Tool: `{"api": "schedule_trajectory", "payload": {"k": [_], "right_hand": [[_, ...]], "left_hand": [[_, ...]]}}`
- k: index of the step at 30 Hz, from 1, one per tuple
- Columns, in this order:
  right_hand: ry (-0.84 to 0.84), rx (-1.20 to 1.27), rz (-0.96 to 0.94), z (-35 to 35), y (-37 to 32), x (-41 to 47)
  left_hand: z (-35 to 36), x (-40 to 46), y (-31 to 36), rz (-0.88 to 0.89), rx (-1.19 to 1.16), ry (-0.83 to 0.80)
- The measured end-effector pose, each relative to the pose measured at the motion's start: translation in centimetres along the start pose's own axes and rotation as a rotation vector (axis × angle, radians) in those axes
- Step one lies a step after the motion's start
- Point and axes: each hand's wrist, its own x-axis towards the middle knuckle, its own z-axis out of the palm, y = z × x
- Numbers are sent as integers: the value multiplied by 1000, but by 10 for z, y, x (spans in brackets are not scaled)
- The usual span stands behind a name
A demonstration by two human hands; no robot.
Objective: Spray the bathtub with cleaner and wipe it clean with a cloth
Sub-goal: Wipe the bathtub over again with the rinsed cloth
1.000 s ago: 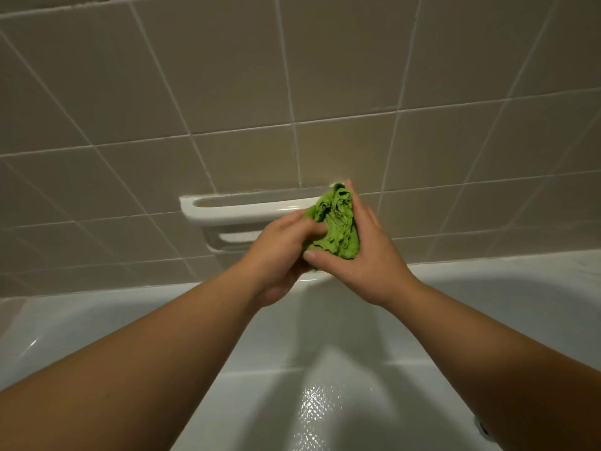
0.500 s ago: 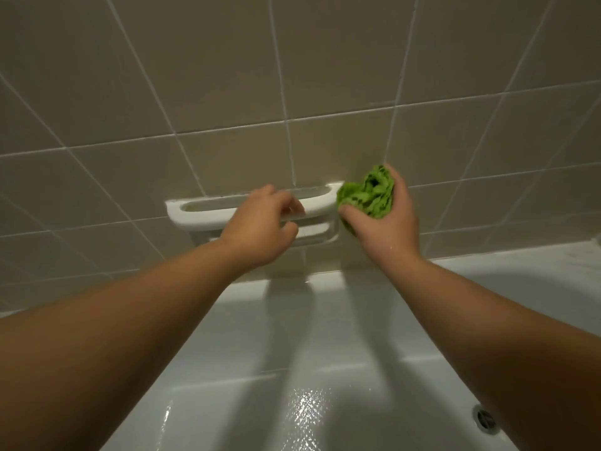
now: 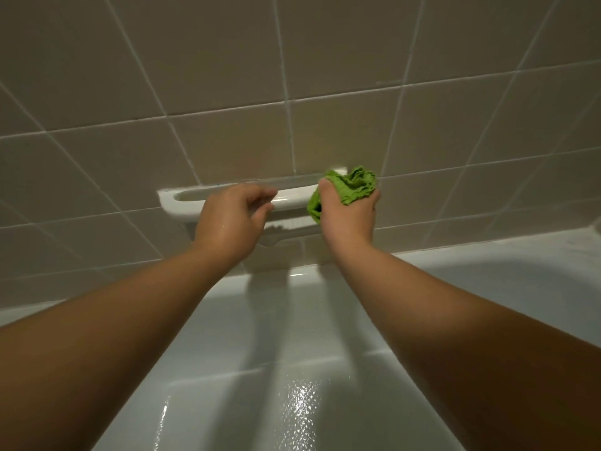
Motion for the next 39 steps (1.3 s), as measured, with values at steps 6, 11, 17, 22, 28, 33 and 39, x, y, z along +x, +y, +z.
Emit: {"api": "schedule_trajectory", "payload": {"k": [6,11,17,22,28,33,39], "right_hand": [[-121,-160,-41,-8,28,-17],[-79,-291,39,-52,76,-11],[-222,-461,42,-27,127,-16],[-254,-640,-39,19,163,-8],[-340,-1047,-543,54,214,-3],[-401,-1261,-816,34,236,16],[-263,-1174,-627,12,232,21]], "left_hand": [[8,-27,-21,143,10,43],[22,-73,-63,344,223,-39],[49,-105,-113,209,243,-173],[74,-105,-147,-125,212,-387],[109,-97,-173,-241,290,-648],[129,-90,-174,-225,296,-668],[136,-85,-171,-322,391,-588]]}}
